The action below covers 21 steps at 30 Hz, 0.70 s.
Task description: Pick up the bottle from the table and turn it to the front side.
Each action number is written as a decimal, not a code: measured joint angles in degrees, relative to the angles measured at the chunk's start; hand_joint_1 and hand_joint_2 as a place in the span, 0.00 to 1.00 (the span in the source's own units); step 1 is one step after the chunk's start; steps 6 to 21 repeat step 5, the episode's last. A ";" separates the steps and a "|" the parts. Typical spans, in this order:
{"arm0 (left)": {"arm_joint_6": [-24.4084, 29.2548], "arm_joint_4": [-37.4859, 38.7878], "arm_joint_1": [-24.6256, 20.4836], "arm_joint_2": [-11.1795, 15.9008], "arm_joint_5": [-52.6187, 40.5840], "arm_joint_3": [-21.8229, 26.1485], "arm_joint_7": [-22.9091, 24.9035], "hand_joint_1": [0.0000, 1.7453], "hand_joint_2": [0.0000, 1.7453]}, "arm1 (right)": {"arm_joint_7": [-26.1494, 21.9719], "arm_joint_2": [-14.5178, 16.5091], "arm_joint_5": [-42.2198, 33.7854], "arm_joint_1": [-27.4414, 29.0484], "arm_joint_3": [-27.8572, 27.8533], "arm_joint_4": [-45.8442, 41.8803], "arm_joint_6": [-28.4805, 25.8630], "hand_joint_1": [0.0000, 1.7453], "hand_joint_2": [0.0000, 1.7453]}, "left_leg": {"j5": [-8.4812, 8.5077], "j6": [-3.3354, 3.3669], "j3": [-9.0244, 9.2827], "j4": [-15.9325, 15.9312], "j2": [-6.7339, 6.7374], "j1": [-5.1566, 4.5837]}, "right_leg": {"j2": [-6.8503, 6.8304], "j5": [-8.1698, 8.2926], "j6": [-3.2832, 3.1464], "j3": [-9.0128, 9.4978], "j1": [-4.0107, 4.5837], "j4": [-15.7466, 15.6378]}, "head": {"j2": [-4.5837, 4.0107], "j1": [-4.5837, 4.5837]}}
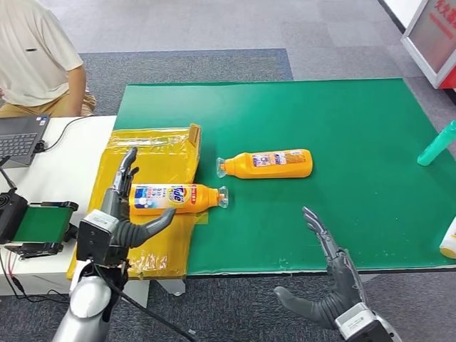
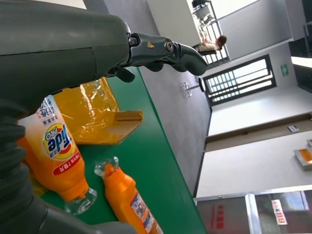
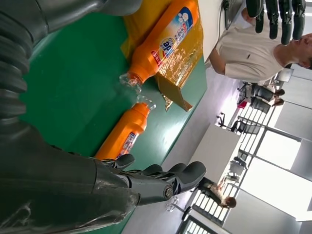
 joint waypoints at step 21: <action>-2.76 -0.89 1.21 0.64 4.81 0.83 -0.51 0.00 1.00 | 0.83 0.34 0.16 -0.08 -0.51 0.60 0.13 0.00 1.00 | -0.01 0.00 -0.01 0.00 0.00 0.00 | 0.01 -0.01 0.00 0.00 0.00 0.00 | -0.01 0.00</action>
